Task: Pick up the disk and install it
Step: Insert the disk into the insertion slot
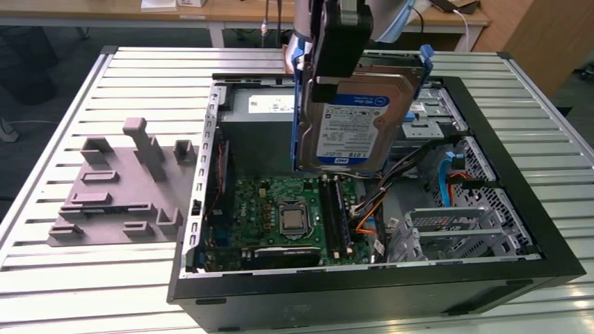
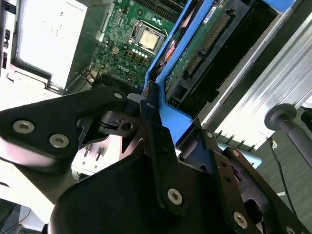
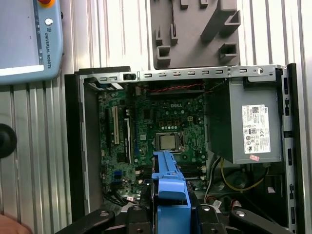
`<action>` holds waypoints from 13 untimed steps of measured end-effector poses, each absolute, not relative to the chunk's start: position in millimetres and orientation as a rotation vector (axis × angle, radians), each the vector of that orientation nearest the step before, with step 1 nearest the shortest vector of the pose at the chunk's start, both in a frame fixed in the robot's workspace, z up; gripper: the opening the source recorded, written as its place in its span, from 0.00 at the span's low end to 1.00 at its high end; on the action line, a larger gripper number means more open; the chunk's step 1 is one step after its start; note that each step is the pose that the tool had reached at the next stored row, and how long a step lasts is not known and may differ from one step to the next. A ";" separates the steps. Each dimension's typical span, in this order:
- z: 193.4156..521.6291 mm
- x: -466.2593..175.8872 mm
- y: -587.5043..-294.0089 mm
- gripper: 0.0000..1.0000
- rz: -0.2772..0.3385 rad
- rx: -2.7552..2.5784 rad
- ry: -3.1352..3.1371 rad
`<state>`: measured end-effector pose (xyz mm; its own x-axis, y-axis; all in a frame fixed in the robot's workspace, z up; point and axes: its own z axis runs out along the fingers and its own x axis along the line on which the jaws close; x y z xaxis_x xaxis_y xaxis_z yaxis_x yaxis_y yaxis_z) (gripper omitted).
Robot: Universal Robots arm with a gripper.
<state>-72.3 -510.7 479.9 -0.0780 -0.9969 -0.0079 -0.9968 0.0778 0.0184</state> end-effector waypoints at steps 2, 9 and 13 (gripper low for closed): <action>479.8 -72.3 -514.0 0.37 -0.030 2.129 -2.301; 479.9 -72.3 -514.9 0.37 -0.030 2.129 -2.301; 479.8 -69.5 -515.0 0.37 -0.030 2.129 -2.301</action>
<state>-69.5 -515.0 479.8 -0.0780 -0.9969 -0.0079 -0.9968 0.0778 0.0184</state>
